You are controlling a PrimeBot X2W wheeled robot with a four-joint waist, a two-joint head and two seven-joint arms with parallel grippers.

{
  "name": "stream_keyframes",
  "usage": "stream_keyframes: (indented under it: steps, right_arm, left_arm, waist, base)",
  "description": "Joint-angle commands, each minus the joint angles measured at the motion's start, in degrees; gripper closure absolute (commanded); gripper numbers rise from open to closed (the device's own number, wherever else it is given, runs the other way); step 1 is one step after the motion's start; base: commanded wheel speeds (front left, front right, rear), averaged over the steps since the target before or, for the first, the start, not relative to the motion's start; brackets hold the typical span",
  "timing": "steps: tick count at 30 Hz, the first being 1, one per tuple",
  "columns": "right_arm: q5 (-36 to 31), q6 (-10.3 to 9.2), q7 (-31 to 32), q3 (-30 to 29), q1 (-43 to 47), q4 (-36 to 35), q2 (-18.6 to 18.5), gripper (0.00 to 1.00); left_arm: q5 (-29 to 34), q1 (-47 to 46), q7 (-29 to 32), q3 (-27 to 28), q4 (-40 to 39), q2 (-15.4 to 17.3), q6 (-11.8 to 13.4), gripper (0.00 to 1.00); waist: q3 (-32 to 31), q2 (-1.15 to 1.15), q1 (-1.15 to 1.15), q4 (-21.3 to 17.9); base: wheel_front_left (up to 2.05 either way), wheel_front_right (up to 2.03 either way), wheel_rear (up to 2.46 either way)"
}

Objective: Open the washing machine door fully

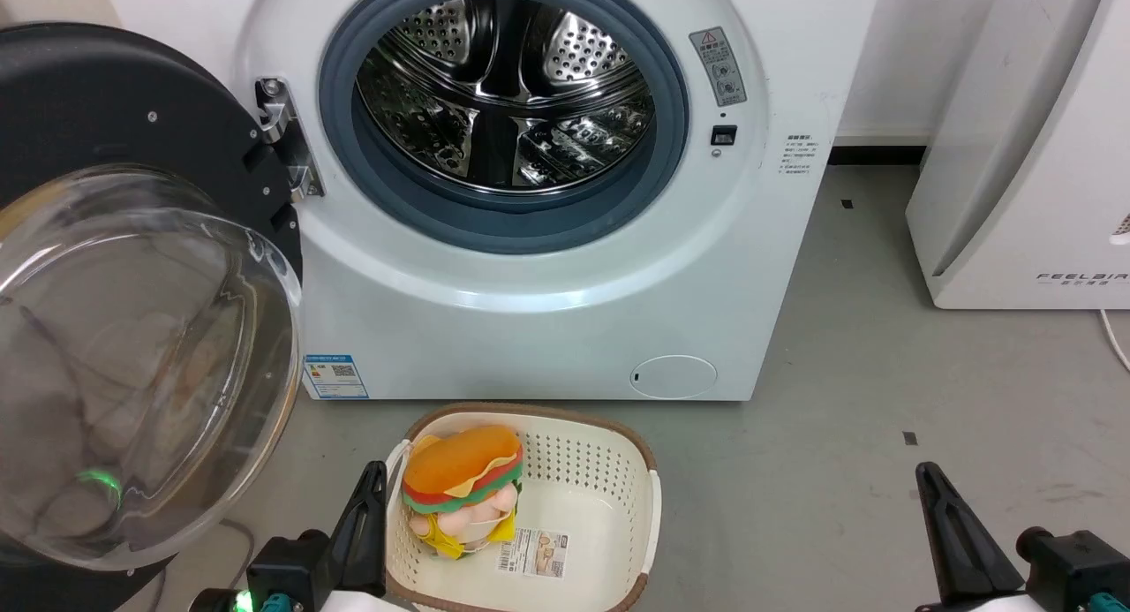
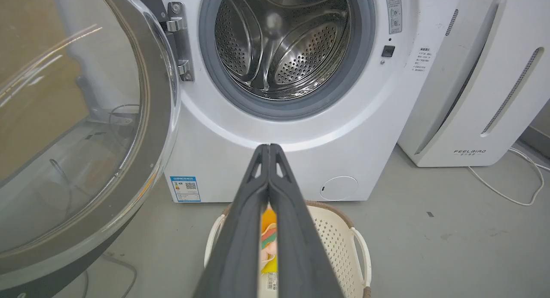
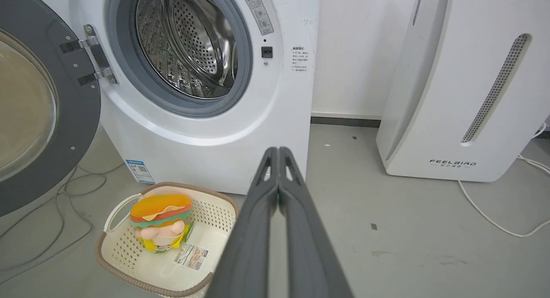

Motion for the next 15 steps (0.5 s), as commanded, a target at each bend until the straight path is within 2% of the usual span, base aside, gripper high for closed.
stream_keyframes:
  steps: [1, 15]
  right_arm:
    - [-0.34, 0.0, 0.05, 0.17, -0.87, 0.26, 0.01, 1.0]
    - [-0.92, 0.01, 0.2, 0.49, -2.02, 1.2, 0.03, 1.0]
  left_arm:
    - [0.47, -0.35, 0.27, 0.27, -0.38, 0.02, 0.01, 1.0]
    - [1.28, -0.76, 1.73, 0.81, -1.2, -0.04, 0.03, 1.0]
  waist:
    - [0.0, 0.0, 0.0, -0.01]
    - [0.02, 0.0, 0.0, -0.16]
  base:
    - [0.0, 0.0, 0.0]
    - [0.0, 0.0, 0.0]
